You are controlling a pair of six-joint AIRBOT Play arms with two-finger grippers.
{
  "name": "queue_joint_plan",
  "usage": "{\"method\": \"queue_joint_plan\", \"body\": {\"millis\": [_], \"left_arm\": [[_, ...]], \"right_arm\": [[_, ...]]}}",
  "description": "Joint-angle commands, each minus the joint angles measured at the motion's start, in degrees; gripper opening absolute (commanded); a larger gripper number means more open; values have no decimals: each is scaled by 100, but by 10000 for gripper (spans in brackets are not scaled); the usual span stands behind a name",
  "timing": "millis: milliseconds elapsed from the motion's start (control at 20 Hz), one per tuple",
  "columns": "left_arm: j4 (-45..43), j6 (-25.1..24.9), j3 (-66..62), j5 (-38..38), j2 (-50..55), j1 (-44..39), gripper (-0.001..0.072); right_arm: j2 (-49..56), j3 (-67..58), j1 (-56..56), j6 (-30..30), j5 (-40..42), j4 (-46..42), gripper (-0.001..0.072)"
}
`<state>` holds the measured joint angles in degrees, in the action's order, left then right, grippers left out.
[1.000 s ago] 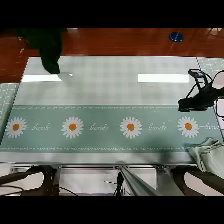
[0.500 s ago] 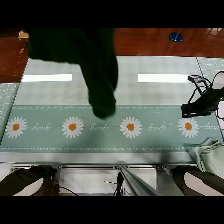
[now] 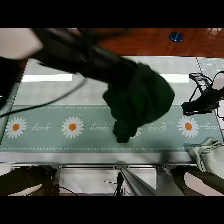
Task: Fold the shirts.
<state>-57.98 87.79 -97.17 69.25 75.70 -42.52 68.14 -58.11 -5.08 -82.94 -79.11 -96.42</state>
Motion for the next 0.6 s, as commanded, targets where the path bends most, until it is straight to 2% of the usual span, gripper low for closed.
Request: {"method": "queue_joint_plan", "body": {"millis": [0,50,100,150,200,350,550], "left_arm": [[4,-76,654,-61,503,-120,25],[20,-76,671,-61,549,2,39],[116,-79,658,-85,520,162,110],[264,-168,579,-48,459,387,238],[328,-289,468,26,365,643,286],[184,-586,262,463,-44,1676,328],[-358,-800,372,2129,-267,3235,339]], "right_arm": [[-2,-2,2,4,70,-11,516],[-2,-2,2,4,70,-11,517],[-2,-2,2,4,76,-9,517],[-2,-2,2,4,98,17,517],[-2,-2,2,4,129,103,519],[2,4,2,103,186,492,521],[4,4,2,164,284,592,520]]}}
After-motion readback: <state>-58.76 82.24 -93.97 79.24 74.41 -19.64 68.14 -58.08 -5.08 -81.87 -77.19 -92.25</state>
